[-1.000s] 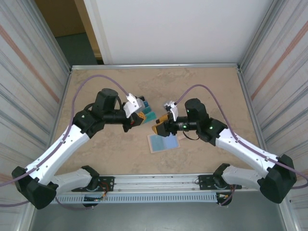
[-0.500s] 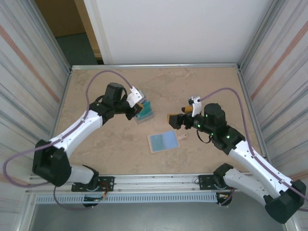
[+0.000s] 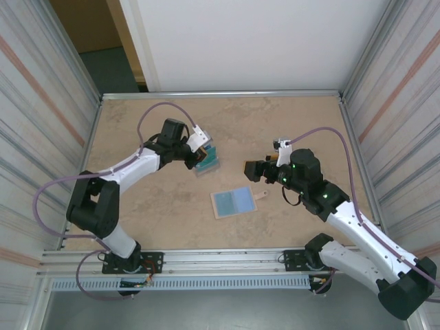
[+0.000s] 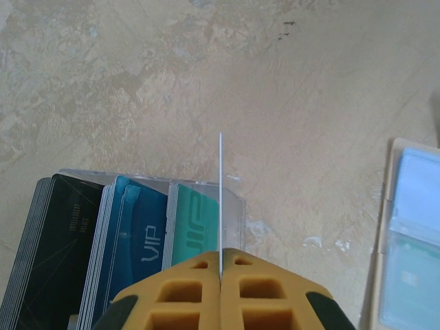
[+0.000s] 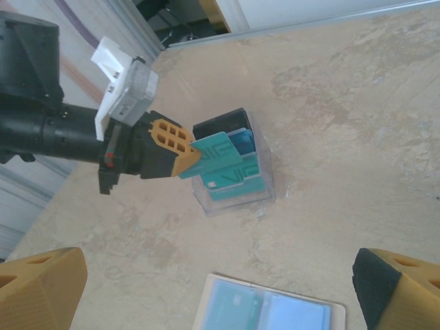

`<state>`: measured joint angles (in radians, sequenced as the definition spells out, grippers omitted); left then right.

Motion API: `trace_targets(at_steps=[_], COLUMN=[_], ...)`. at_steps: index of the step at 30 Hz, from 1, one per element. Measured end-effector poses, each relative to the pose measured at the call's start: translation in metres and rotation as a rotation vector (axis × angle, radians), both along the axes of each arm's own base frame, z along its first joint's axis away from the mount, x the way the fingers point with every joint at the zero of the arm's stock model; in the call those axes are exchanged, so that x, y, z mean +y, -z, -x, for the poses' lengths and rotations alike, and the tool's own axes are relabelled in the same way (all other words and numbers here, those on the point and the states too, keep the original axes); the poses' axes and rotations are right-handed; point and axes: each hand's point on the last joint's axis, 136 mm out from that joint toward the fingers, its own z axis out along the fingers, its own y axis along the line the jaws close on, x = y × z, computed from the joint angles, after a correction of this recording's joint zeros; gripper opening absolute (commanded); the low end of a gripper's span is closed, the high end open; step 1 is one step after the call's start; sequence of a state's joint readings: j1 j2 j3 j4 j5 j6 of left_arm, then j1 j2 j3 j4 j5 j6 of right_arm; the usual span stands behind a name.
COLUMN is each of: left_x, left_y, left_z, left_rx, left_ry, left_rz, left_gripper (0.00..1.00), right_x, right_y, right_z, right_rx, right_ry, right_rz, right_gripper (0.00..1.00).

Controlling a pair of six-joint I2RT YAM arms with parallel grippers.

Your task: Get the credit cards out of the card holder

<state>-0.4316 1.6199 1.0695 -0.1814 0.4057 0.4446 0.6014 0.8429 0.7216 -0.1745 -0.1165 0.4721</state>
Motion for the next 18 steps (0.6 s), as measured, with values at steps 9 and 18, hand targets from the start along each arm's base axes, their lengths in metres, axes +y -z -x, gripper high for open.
trace_targets(at_steps=[9, 18], left_x=[0.001, 0.003], left_y=[0.023, 0.035], left_z=[-0.008, -0.012], left_rx=[0.025, 0.030], left_ry=[-0.007, -0.007], left_rz=[-0.024, -0.057], left_gripper=[0.00, 0.00], right_x=[-0.002, -0.003], right_y=[0.000, 0.000], right_z=[-0.002, -0.002], right_rx=[0.006, 0.006], right_ry=[0.020, 0.025], right_rz=[-0.005, -0.007], right_gripper=[0.99, 0.99])
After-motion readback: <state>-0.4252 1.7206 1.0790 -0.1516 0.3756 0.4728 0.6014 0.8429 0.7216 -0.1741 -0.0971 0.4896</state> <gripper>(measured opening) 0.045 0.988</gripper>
